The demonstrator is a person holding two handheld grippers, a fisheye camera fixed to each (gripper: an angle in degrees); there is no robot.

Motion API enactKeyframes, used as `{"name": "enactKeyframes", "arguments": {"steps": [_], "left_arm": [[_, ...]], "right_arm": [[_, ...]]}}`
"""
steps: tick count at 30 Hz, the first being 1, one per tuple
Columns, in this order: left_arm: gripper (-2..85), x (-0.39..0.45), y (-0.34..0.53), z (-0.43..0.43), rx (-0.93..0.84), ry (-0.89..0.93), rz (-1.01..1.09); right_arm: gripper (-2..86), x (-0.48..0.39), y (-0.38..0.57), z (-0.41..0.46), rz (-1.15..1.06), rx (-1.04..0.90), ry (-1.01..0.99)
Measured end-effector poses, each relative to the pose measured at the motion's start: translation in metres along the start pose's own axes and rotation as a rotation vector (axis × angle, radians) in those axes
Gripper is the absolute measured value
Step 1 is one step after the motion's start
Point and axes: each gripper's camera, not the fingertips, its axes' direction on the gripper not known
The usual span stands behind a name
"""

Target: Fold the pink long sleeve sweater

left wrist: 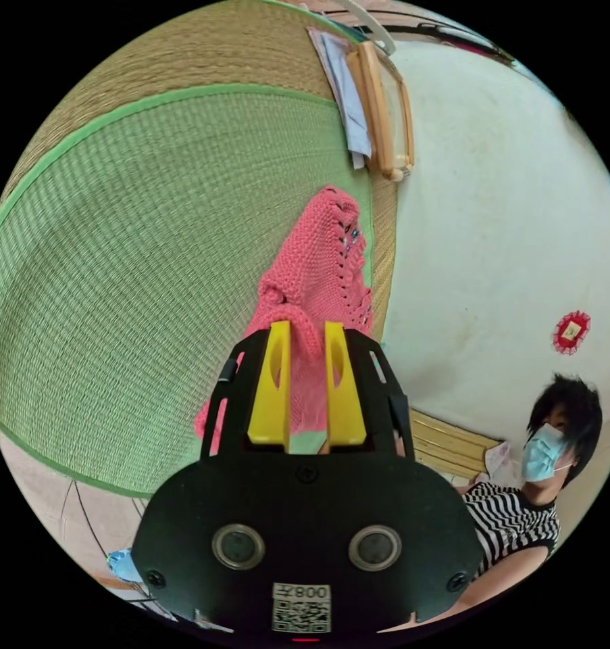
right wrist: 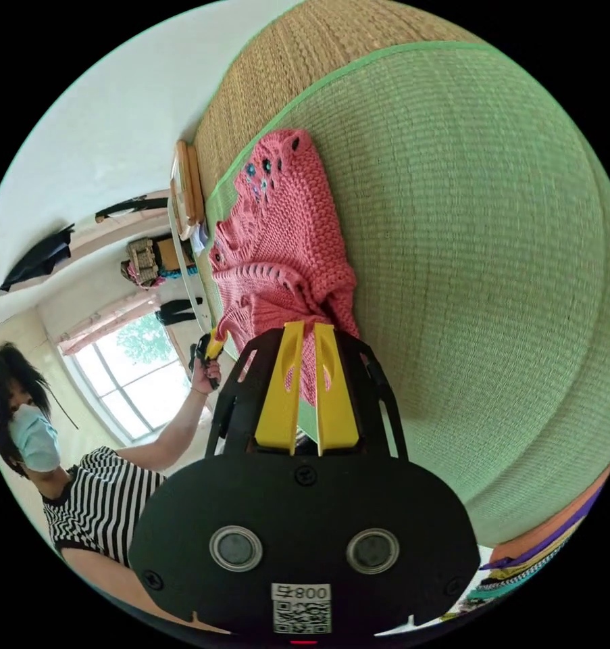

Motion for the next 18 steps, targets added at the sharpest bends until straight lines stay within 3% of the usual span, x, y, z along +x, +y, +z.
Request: {"name": "enactKeyframes", "arguments": {"steps": [6,13,15,18], "left_arm": [[3.2,0.039,0.019,0.012,0.050,-0.058,0.161],[0.6,0.079,0.005,0.111,-0.158,-0.185,0.348],[0.4,0.084,-0.006,0.149,-0.228,-0.336,0.401],[0.3,0.084,-0.015,0.162,-0.212,-0.290,0.396]], "right_arm": [[0.5,-0.021,0.023,0.010,-0.049,0.120,-0.036],[0.2,-0.091,0.013,0.085,-0.261,0.151,0.443],[0.1,-0.101,0.002,0.116,-0.307,0.117,0.599],[0.1,-0.115,-0.001,0.151,-0.410,0.138,0.748]]}}
